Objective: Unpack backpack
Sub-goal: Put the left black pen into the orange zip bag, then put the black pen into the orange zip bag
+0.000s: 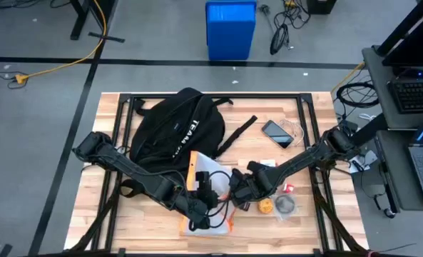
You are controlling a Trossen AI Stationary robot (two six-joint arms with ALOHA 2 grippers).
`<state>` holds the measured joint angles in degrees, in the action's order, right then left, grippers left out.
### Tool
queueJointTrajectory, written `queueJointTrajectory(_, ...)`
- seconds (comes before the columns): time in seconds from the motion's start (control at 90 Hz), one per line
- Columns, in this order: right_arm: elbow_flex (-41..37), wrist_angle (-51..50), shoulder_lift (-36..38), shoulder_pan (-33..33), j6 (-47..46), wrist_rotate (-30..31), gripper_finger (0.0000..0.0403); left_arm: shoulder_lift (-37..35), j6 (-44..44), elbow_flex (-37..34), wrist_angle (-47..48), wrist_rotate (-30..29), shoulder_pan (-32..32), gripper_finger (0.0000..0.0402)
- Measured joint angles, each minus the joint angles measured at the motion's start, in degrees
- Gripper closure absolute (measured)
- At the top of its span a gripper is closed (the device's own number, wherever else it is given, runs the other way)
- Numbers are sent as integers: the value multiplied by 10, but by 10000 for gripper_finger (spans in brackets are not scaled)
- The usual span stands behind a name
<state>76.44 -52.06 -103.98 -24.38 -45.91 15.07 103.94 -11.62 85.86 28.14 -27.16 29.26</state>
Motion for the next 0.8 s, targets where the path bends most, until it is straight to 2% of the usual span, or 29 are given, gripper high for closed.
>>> queueJointTrajectory(0.133,0,19,0,-8,34,-13,335,0,0,0,-3,0,1,402)
queueJointTrajectory(0.333,0,3,0,-21,37,-40,335,0,0,0,-2,0,0,402)
queueJointTrajectory(0.578,3,-22,27,-50,28,-81,361,0,0,0,1,0,0,402)
queueJointTrajectory(0.8,33,-26,67,-97,29,-50,373,0,-1,0,10,0,0,402)
